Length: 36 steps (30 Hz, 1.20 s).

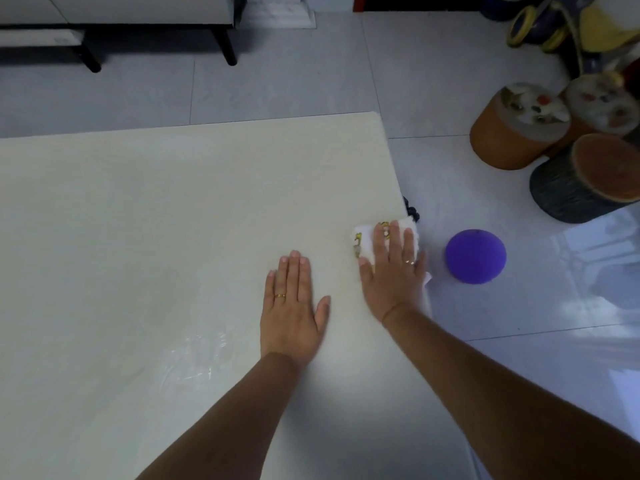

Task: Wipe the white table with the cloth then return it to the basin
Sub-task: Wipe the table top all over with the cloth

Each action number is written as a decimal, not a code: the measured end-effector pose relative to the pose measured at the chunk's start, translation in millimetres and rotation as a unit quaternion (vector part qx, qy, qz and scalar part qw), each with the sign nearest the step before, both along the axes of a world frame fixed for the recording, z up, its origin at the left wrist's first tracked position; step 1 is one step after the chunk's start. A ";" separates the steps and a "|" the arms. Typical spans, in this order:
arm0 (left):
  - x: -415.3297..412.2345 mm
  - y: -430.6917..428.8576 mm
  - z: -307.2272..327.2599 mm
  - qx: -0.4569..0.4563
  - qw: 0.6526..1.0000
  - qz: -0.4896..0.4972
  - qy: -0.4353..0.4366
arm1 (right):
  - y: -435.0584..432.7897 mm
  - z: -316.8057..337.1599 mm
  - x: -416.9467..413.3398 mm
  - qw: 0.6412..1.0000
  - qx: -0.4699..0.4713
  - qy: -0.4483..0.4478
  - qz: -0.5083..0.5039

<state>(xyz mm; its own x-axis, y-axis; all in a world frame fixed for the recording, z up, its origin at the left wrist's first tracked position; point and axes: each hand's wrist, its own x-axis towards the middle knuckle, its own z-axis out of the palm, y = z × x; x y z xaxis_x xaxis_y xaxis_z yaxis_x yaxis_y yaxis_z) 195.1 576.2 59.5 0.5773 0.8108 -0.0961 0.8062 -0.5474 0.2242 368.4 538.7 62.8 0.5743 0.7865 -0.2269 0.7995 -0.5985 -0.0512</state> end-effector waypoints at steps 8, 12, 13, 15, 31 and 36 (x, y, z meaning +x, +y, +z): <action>-38.4 -78.3 2.6 -0.018 0.999 0.022 -0.036 | -64.7 3.2 -17.2 0.967 0.008 0.002 0.256; -47.8 -98.7 -2.2 -0.027 0.999 0.023 -0.021 | -69.6 3.8 -1.1 0.993 0.013 0.015 0.119; -47.4 -98.5 -2.6 -0.027 0.999 0.025 -0.017 | -69.5 2.8 -7.4 0.997 0.021 0.014 0.071; -47.0 -97.8 -3.4 -0.026 0.999 0.022 -0.016 | -68.7 1.9 -29.2 0.999 0.030 0.007 -0.028; -50.6 -97.5 -1.5 -0.018 1.000 0.007 -0.016 | -130.8 0.6 -80.7 0.995 0.036 0.000 -0.089; -77.0 -139.3 3.9 -0.032 0.999 -0.005 -0.043 | -179.9 3.5 -95.7 0.986 0.014 -0.008 0.168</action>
<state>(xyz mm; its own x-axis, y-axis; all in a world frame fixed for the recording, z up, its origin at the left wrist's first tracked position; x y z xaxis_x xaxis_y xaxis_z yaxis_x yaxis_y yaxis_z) 118.1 436.9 63.5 0.5936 0.7989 -0.0967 0.7769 -0.5375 0.3279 272.7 358.8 66.3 0.2841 0.9386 -0.1957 0.9529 -0.2990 -0.0504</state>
